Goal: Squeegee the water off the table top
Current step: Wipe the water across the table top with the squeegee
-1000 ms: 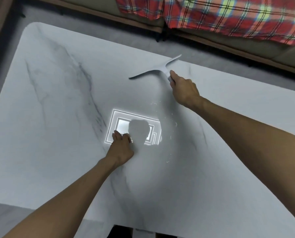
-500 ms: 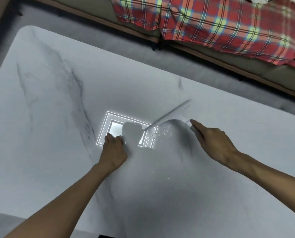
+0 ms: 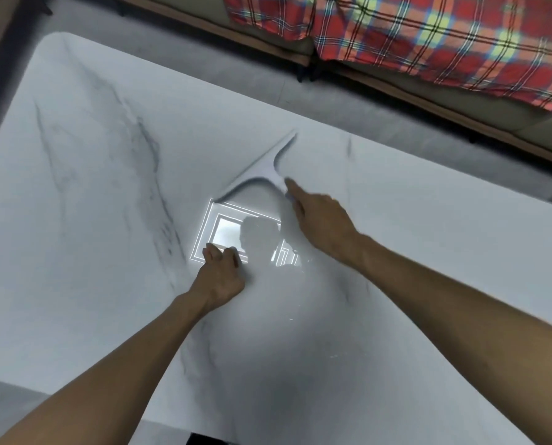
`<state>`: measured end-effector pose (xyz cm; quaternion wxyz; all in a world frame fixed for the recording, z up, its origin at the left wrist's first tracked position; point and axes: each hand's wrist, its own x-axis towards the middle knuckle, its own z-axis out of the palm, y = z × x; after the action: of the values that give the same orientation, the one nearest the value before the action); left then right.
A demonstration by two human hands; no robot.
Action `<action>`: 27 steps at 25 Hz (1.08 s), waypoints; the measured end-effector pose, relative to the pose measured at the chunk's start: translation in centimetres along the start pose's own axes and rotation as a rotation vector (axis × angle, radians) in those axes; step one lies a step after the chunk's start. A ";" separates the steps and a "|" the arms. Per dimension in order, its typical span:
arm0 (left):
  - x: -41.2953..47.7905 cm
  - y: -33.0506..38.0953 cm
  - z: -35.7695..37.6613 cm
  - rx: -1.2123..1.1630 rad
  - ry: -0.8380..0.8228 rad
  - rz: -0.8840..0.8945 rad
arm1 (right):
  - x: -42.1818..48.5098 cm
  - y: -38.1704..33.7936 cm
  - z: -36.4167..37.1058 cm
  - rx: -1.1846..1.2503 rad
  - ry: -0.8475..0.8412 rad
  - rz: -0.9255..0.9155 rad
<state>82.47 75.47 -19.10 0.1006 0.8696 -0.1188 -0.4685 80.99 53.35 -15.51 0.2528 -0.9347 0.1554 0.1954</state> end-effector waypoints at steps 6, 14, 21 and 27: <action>-0.4 0.9 0.3 -0.045 0.080 -0.026 | -12.7 9.3 0.0 -0.244 -0.142 0.005; -2.1 3.7 4.3 -0.068 0.062 0.102 | -11.5 13.0 -5.5 -0.074 0.081 0.150; -1.2 5.5 5.1 -0.072 -0.021 -0.025 | -0.6 12.0 -6.3 0.082 0.210 0.353; -0.6 6.3 4.2 -0.069 -0.100 -0.064 | -15.7 12.7 -2.6 0.028 0.026 0.378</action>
<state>77.91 69.41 -19.05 0.1095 0.8445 -0.0793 -0.5181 63.06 44.57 -11.73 0.2227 -0.8876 0.3343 0.2252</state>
